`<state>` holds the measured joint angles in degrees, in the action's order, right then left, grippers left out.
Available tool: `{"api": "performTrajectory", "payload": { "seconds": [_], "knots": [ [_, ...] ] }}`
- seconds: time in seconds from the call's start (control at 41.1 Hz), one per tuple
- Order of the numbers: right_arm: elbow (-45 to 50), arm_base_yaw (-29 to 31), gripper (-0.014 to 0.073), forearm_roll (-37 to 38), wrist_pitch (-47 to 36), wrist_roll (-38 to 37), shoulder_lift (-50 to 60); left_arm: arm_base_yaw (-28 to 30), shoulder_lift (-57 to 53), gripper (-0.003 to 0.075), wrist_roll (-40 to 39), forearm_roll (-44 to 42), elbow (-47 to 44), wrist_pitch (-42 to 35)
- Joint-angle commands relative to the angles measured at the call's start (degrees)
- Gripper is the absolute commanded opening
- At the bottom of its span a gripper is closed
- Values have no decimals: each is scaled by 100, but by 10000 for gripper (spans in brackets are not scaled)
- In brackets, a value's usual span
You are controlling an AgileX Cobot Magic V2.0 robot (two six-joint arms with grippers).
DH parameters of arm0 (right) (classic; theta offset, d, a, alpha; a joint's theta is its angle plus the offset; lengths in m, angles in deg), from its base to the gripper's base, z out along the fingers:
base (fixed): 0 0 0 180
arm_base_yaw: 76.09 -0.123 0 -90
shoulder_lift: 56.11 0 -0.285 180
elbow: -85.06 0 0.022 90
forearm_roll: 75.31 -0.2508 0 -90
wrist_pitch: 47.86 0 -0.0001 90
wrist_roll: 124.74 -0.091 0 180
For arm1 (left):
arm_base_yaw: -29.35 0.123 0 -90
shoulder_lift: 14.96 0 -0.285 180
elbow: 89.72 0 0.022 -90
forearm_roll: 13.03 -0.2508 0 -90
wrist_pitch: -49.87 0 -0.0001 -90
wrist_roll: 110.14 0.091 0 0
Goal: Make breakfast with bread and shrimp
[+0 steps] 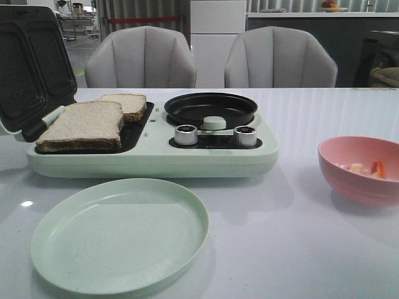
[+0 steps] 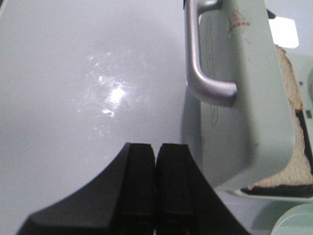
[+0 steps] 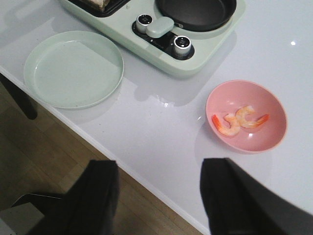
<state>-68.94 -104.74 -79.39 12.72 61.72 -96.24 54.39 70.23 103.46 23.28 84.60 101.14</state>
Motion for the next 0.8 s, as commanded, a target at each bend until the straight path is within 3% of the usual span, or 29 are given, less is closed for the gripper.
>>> {"api": "performTrajectory", "payload": {
  "seconds": [0.0, 0.219, 0.779],
  "knots": [
    [-134, 34, 483, 26, -425, 20, -19, 125, 201, 101, 504, 1131, 205, -351],
    [-134, 34, 483, 26, -425, 20, -19, 101, 1027, 101, 951, 1945, 420, -593],
    [-134, 34, 483, 26, -425, 20, -19, -767, 2068, 101, 1097, 2052, 1337, -659]
  ]
}}
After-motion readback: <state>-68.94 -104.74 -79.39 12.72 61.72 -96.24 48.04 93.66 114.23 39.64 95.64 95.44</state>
